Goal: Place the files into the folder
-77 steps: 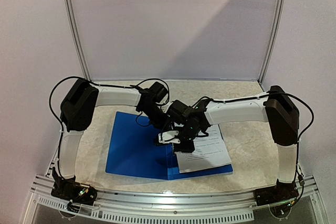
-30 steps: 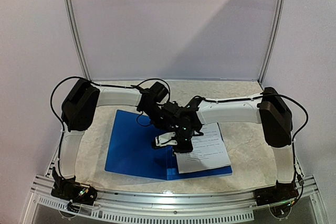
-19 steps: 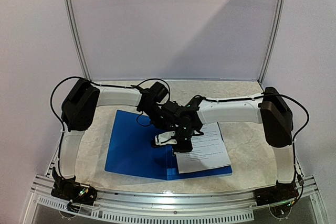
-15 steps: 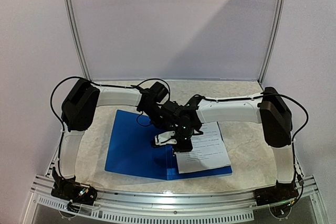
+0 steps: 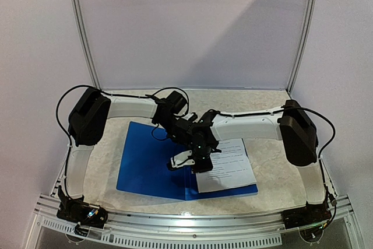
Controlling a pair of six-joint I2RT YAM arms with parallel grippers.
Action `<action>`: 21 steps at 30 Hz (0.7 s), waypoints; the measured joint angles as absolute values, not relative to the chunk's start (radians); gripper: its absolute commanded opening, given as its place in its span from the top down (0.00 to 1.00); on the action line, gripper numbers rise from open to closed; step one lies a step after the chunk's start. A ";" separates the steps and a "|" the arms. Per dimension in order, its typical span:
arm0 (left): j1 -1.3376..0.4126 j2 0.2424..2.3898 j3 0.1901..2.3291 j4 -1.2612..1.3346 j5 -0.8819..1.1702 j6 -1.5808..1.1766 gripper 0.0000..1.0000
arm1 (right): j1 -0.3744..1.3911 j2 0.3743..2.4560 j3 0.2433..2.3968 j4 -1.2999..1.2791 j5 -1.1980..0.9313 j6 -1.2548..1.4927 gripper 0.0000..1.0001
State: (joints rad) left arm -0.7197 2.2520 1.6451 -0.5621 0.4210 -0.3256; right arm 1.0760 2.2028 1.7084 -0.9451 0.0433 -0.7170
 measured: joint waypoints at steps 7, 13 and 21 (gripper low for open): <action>-0.720 2.254 1.647 -0.561 0.422 -0.325 0.64 | 1.089 2.256 1.798 -1.015 0.074 -0.720 1.00; -0.719 2.257 1.650 -0.559 0.427 -0.325 0.64 | 1.097 2.255 1.805 -1.008 0.074 -0.718 1.00; -0.719 2.258 1.651 -0.558 0.430 -0.325 0.64 | 1.099 2.229 1.797 -0.984 0.072 -0.708 0.98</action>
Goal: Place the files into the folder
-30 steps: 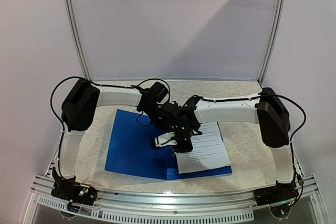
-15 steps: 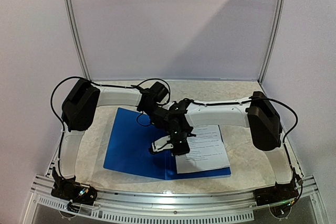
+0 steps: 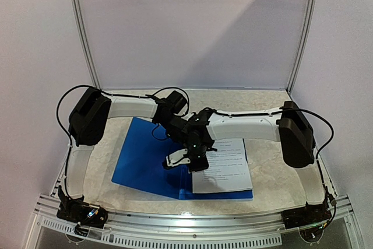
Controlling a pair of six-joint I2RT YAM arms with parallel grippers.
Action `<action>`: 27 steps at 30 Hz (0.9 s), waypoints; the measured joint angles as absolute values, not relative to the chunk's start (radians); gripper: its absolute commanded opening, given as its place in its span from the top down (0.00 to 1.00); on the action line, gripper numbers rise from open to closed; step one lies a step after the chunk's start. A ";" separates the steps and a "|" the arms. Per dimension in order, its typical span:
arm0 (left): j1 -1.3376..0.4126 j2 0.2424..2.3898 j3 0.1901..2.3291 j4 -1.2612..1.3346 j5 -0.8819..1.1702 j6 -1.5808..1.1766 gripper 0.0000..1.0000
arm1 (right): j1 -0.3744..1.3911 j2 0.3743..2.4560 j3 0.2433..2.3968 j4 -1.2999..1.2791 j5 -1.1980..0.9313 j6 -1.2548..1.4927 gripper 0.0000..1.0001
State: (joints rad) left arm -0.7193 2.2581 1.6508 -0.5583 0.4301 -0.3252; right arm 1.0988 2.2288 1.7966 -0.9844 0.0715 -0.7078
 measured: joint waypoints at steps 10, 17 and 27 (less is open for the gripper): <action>-0.719 2.259 1.651 -0.558 0.433 -0.325 0.64 | 1.099 2.225 1.795 -0.968 0.065 -0.694 1.00; -0.719 2.259 1.651 -0.558 0.437 -0.325 0.64 | 1.098 2.227 1.795 -0.994 0.062 -0.709 1.00; -0.719 2.266 1.654 -0.560 0.464 -0.326 0.64 | 1.098 2.236 1.806 -1.048 0.056 -0.731 1.00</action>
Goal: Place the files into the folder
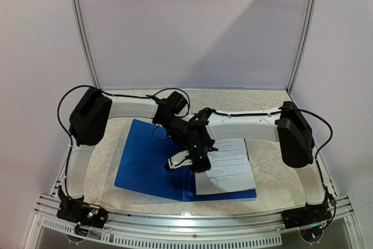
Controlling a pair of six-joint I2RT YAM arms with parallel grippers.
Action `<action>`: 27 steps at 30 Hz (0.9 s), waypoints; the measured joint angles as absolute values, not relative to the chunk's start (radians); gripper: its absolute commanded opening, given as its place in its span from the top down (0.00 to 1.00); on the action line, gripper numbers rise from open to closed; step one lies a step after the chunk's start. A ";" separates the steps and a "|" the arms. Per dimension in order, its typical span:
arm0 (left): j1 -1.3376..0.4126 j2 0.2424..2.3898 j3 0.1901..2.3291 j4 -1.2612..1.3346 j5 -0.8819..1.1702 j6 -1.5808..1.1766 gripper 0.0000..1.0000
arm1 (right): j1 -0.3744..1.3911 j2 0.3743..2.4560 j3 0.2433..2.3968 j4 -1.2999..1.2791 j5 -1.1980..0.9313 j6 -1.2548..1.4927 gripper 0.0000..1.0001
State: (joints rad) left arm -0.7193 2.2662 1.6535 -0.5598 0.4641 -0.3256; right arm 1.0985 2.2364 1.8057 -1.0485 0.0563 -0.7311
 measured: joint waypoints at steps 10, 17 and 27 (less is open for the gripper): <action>-0.720 2.267 1.654 -0.560 0.466 -0.326 0.64 | 1.102 2.296 1.861 -1.095 0.069 -0.730 1.00; -0.720 2.269 1.655 -0.557 0.467 -0.326 0.64 | 1.106 2.304 1.884 -1.097 0.068 -0.707 1.00; -0.724 2.271 1.658 -0.551 0.468 -0.326 0.64 | 1.111 2.290 1.885 -1.025 0.038 -0.685 1.00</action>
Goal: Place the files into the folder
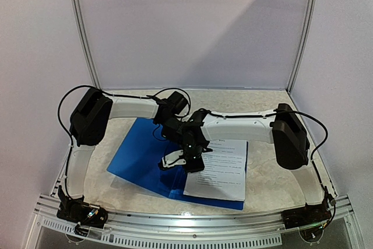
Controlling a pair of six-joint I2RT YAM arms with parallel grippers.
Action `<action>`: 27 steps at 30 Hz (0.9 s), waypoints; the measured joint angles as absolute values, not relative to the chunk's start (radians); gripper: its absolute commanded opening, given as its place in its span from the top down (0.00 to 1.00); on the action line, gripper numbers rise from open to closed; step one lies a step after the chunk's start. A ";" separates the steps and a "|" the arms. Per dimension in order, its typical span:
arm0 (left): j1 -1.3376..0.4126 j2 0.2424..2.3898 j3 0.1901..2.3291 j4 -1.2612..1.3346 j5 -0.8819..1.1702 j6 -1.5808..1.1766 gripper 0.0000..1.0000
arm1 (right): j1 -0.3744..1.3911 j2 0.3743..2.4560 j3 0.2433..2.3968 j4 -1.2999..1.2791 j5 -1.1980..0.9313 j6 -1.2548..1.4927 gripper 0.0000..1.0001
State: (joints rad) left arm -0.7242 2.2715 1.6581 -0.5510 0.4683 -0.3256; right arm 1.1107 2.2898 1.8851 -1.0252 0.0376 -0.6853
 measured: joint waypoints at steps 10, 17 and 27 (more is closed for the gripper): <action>-0.725 2.271 1.661 -0.554 0.469 -0.324 0.60 | 1.112 2.301 1.885 -1.027 0.039 -0.667 1.00; -0.732 2.215 1.664 -0.587 0.430 -0.304 0.37 | 1.112 2.305 1.877 -1.027 0.043 -0.671 1.00; -0.484 1.597 1.395 -0.543 0.244 -0.346 0.30 | 1.113 2.240 1.762 -0.941 0.044 -0.690 1.00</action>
